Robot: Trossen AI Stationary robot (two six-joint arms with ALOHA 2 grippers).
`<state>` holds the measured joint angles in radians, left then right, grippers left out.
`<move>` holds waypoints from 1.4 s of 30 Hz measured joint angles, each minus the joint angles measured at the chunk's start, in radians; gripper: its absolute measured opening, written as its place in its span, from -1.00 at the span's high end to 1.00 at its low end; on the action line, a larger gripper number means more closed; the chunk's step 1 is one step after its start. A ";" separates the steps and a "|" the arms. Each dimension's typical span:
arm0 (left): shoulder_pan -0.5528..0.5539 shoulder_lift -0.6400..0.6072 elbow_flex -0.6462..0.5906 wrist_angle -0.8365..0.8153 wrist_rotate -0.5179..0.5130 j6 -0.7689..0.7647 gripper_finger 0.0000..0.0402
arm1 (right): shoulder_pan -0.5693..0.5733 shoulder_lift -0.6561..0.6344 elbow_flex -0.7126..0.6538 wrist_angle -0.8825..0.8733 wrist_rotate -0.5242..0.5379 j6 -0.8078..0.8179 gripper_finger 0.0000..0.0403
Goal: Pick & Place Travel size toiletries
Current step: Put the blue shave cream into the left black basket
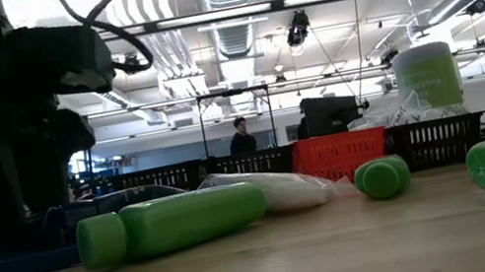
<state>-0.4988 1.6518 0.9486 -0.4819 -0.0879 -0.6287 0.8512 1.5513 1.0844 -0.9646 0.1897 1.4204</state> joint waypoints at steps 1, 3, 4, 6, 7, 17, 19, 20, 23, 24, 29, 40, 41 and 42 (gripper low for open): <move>-0.001 0.007 0.002 0.014 0.000 -0.005 -0.20 | -0.003 0.000 0.000 0.000 0.000 0.006 -0.22; 0.000 0.016 0.004 0.029 -0.001 -0.005 -0.20 | -0.006 0.000 0.000 0.003 0.001 0.017 -0.25; 0.000 0.020 0.004 0.033 -0.005 -0.004 -0.20 | -0.008 0.000 0.000 0.003 0.002 0.018 -0.27; 0.000 0.026 0.001 0.036 -0.023 -0.004 -0.20 | -0.008 0.000 0.000 0.003 0.009 0.020 -0.29; 0.000 0.027 -0.002 0.036 -0.027 -0.004 -0.20 | -0.008 0.000 0.000 0.003 0.015 0.021 -0.30; 0.003 0.032 -0.004 0.038 -0.026 0.010 0.01 | -0.026 0.000 0.000 0.003 0.023 0.006 -0.29; 0.006 0.032 -0.005 0.037 -0.027 0.025 0.11 | -0.031 0.000 -0.001 0.003 0.024 -0.006 -0.25; 0.007 0.032 -0.006 0.031 -0.027 0.029 0.16 | -0.034 0.000 -0.002 0.003 0.025 -0.012 -0.23; 0.011 0.033 -0.007 0.032 -0.026 0.044 0.30 | -0.041 0.001 -0.003 0.003 0.030 -0.026 -0.18; 0.011 0.033 -0.007 0.033 -0.023 0.047 0.33 | -0.041 0.001 -0.004 0.003 0.032 -0.030 -0.17; 0.014 0.030 0.006 0.029 -0.001 0.056 0.35 | -0.041 0.001 -0.004 0.002 0.047 -0.036 -0.12; 0.058 -0.066 0.152 -0.241 -0.094 0.191 0.33 | -0.042 0.001 -0.010 -0.005 0.050 -0.044 -0.18; 0.074 -0.079 0.165 -0.258 -0.112 0.191 0.33 | -0.044 0.001 -0.010 -0.005 0.050 -0.044 -0.18; 0.094 -0.090 0.176 -0.270 -0.128 0.190 0.33 | -0.047 0.001 -0.010 -0.005 0.050 -0.044 -0.19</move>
<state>-0.4050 1.5614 1.1247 -0.7516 -0.2162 -0.4386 0.8044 1.5520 1.0743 -0.9699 0.2394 1.3768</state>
